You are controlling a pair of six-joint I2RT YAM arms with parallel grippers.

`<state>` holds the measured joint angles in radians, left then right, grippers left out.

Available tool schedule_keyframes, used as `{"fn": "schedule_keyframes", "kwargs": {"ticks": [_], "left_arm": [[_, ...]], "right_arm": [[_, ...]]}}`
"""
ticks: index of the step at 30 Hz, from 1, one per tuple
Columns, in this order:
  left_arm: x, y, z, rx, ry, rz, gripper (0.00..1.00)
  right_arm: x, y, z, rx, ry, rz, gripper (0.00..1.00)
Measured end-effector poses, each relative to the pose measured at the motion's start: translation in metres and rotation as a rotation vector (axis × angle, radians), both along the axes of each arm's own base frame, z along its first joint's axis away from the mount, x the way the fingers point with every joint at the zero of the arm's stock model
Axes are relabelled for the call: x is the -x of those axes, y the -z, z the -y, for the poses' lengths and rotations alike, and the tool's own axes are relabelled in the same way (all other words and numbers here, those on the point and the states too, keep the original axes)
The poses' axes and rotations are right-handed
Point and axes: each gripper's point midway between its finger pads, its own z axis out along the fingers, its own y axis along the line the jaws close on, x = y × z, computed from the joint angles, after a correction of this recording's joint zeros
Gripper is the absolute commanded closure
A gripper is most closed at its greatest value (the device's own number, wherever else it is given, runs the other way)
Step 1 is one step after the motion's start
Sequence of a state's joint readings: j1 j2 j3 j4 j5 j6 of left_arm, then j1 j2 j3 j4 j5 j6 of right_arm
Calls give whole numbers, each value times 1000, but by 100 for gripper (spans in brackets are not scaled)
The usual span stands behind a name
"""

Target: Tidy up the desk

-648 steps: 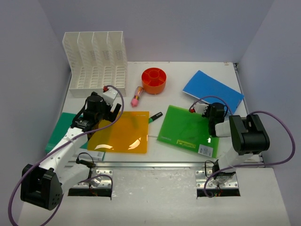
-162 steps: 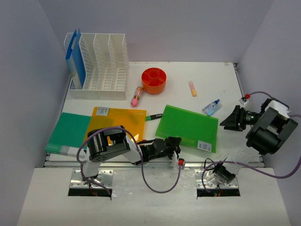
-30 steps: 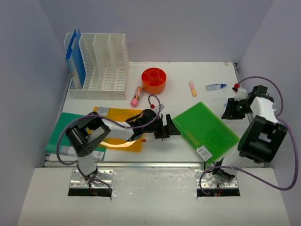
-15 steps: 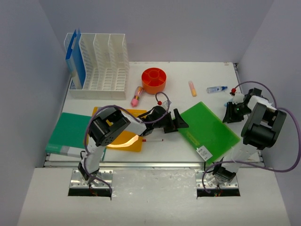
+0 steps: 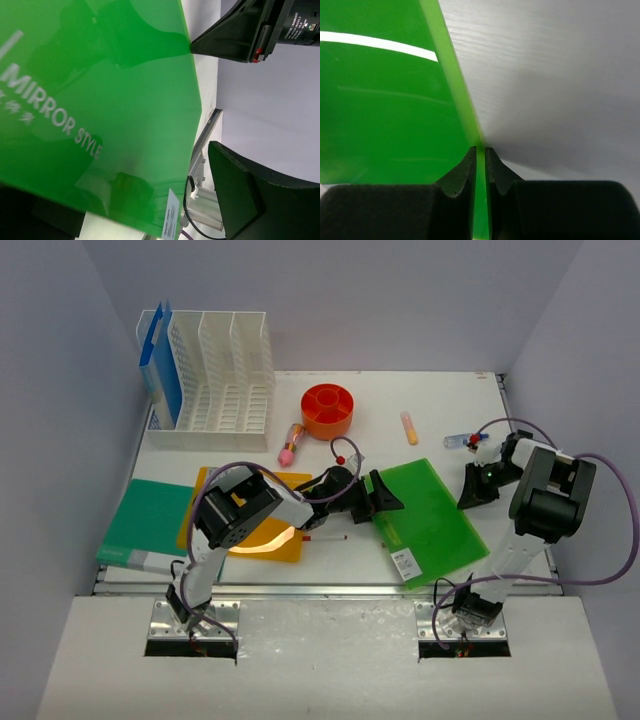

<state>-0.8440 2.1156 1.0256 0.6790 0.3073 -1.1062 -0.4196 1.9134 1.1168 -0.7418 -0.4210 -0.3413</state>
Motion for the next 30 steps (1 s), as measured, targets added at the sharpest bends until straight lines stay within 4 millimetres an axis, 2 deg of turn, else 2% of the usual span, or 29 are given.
{"fn": "schedule_keyframes", "kwargs": {"ticks": [6, 10, 11, 16, 22, 23, 24, 28, 30], "left_arm": [[1, 5, 1, 8, 4, -9, 35], [2, 11, 1, -3, 10, -10, 67], [2, 13, 0, -10, 12, -9, 78], [4, 15, -2, -25, 34, -6, 100], [5, 4, -5, -48, 71, 64, 100], [5, -3, -6, -49, 81, 86, 100], [5, -10, -6, -48, 90, 113, 100], [5, -47, -9, -44, 126, 225, 100], [5, -69, -11, -43, 142, 281, 100]], "right_arm": [[3, 0, -30, -51, -73, -27, 89], [3, -1, -36, -62, -88, -29, 89], [3, -1, -36, -63, -89, -28, 89], [5, -3, -35, -76, -87, -28, 88], [7, -10, -41, -101, -92, -28, 63], [7, -13, -42, -102, -94, -20, 56], [6, -18, -42, -100, -95, -7, 44], [-1, -46, -46, -112, -88, 60, 15], [-11, -68, -48, -117, -86, 124, 9]]}}
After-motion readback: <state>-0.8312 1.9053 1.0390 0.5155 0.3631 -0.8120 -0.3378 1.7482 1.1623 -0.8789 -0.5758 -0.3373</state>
